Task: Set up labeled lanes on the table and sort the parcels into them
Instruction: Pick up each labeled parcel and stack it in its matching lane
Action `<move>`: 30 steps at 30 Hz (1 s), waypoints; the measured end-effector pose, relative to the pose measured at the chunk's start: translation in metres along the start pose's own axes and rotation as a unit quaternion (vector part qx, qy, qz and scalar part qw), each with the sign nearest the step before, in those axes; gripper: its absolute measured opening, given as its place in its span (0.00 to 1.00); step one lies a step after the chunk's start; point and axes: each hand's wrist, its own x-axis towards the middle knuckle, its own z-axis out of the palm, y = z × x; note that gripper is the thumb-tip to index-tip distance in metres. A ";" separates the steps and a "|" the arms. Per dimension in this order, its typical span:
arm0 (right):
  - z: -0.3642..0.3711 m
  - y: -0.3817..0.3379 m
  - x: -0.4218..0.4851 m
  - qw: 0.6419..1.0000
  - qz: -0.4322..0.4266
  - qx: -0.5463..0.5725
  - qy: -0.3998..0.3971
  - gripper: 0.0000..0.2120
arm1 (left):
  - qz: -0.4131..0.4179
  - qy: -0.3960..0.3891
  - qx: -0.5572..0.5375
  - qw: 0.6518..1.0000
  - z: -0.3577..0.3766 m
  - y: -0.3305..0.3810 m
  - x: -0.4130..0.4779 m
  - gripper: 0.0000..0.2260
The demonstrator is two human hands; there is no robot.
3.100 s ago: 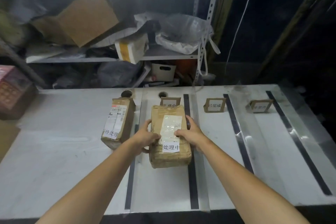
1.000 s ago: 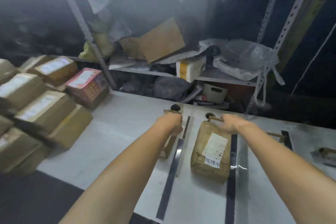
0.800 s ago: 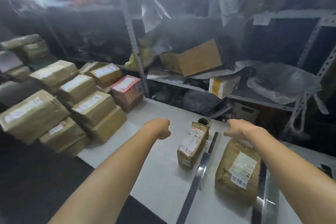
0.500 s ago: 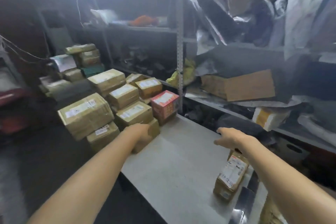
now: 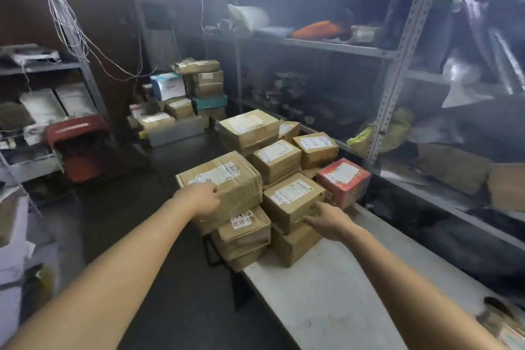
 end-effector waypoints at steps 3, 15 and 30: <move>0.029 -0.039 0.030 1.000 -0.011 -0.001 0.001 0.27 | -0.030 0.016 -0.008 0.999 -0.011 -0.036 0.023 0.21; 0.084 -0.115 0.119 0.993 -0.029 0.119 0.007 0.18 | -0.068 0.039 0.010 0.997 -0.034 -0.100 0.092 0.20; 0.157 -0.195 0.137 0.839 0.205 0.474 0.169 0.53 | 0.081 -0.102 -0.134 0.982 -0.002 -0.110 0.217 0.24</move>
